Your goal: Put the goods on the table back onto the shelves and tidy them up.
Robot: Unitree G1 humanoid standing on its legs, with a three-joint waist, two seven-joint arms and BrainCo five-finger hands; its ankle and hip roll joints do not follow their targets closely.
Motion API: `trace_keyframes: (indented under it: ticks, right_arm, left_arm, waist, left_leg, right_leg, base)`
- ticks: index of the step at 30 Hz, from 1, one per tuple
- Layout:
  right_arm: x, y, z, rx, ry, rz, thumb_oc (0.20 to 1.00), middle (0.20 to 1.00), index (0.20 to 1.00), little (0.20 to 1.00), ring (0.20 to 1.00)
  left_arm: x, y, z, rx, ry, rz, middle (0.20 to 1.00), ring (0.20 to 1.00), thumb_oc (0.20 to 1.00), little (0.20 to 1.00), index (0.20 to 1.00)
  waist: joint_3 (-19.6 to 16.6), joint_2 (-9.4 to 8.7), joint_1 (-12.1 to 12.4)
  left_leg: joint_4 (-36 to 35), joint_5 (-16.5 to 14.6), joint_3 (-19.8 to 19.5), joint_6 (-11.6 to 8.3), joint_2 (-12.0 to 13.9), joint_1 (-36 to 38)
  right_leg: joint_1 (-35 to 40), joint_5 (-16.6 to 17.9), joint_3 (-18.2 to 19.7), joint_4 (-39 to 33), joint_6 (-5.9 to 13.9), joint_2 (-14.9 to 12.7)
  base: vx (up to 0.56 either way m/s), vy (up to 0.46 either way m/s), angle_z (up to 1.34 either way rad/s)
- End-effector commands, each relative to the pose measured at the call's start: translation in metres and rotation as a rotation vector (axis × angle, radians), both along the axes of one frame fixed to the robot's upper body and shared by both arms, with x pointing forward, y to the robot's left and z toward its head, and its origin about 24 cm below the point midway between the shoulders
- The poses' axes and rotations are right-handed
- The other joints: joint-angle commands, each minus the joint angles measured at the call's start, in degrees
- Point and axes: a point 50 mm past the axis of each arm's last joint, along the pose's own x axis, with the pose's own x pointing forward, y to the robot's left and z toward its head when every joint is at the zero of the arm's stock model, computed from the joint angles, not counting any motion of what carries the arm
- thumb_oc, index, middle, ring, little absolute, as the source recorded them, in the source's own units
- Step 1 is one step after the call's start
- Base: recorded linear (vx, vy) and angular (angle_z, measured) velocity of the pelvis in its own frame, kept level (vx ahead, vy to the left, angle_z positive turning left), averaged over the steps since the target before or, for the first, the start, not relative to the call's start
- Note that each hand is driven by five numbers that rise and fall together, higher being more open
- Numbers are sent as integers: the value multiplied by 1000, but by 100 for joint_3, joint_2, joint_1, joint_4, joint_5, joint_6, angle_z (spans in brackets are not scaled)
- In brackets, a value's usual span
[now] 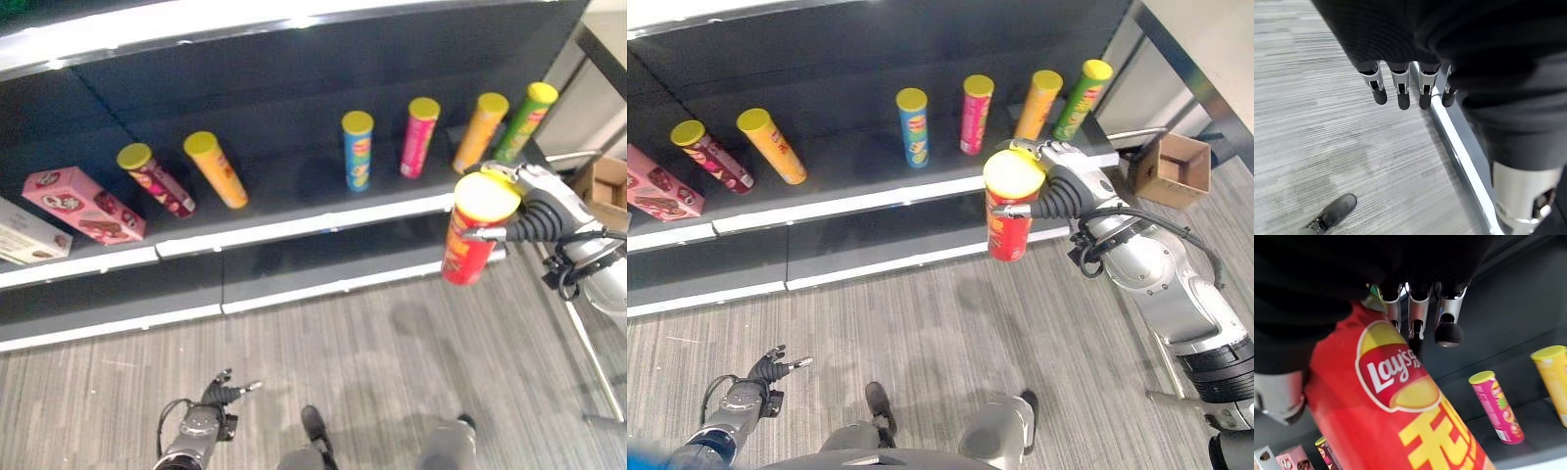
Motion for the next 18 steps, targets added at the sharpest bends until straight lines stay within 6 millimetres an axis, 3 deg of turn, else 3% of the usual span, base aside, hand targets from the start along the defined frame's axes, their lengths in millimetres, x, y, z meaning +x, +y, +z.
trace_keyframes:
  ticks: [1,4,6,11,18]
  right_arm:
    - [-6,14,43,-10,-184,72,200,200,200,200,200]
    - [2,30,43,-25,-163,119,200,200,200,200,200]
    - [6,36,46,-35,-169,133,200,200,200,200,200]
    - [13,43,43,-45,-168,125,200,200,200,200,200]
    - [33,50,27,-24,-197,40,200,200,200,200,200]
  left_arm:
    - [8,-3,3,-3,-28,-3,1000,1000,1000,1000,1000]
    - [15,-15,2,-45,-53,-12,1000,1000,1000,1000,1000]
    - [18,-17,3,-50,-67,-13,1000,1000,1000,1000,1000]
    - [10,-15,0,-31,-37,-14,1000,1000,1000,1000,1000]
    - [-14,-26,-16,-48,39,4,1000,1000,1000,1000,1000]
  waist:
    - [16,-76,-19]
    - [211,-127,15]
    - [261,-166,82]
    - [249,-201,219]
    - [218,71,377]
  left_leg:
    - [26,49,-79,-468,157,-160]
    - [26,-46,-327,-437,-46,-53]
    - [26,-31,-430,-425,-93,-81]
    - [26,-26,-606,-478,-204,-69]
    - [26,27,-836,-528,-142,-73]
  right_leg:
    - [371,-359,-180,-186,-21,493]
    - [36,-190,392,-826,64,911]
    - [-88,-80,500,-910,82,952]
    - [51,-66,465,-999,43,901]
    - [286,-190,143,-908,-31,843]
  base:
    - [76,23,21]
    - [126,6,51]
    - [49,-83,-6]
    - [32,-96,26]
    - [56,-115,31]
